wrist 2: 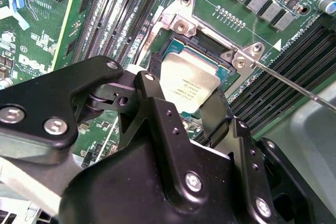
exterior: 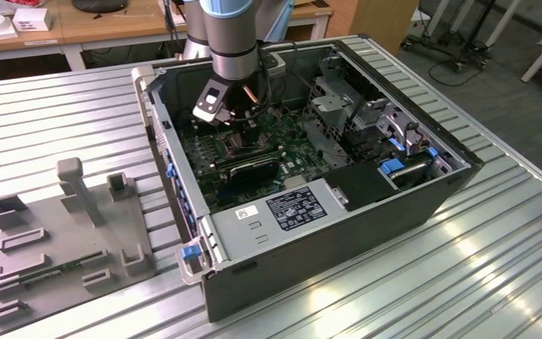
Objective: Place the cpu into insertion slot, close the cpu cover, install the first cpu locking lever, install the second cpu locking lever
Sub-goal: 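Place the cpu into insertion slot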
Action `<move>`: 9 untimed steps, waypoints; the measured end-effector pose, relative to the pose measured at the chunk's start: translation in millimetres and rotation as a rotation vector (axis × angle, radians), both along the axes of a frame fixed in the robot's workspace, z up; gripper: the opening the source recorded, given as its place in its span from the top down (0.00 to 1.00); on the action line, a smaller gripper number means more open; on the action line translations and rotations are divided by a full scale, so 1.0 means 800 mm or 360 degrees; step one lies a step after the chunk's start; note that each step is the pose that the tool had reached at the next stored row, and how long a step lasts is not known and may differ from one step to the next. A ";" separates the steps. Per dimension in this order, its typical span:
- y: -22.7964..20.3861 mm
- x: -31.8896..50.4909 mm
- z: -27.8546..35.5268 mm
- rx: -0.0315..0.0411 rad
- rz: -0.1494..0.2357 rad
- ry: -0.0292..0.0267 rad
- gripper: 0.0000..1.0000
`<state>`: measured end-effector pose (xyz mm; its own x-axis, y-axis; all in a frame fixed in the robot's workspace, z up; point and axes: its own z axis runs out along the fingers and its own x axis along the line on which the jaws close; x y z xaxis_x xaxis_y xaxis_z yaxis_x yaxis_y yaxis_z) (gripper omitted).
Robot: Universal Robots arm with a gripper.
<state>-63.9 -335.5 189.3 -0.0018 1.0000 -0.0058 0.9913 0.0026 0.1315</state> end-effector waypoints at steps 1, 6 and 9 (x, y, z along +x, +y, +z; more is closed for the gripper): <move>0.0000 0.000 0.0000 0.0000 0.0000 0.00001 0.46; 0.0002 0.000 -0.0007 0.0002 0.0000 -0.00012 0.40; 0.0002 0.000 -0.0005 0.0001 0.0000 -0.00005 0.40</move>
<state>-63.7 -335.3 188.9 -0.0020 1.0000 -0.0053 0.9913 0.0027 0.1318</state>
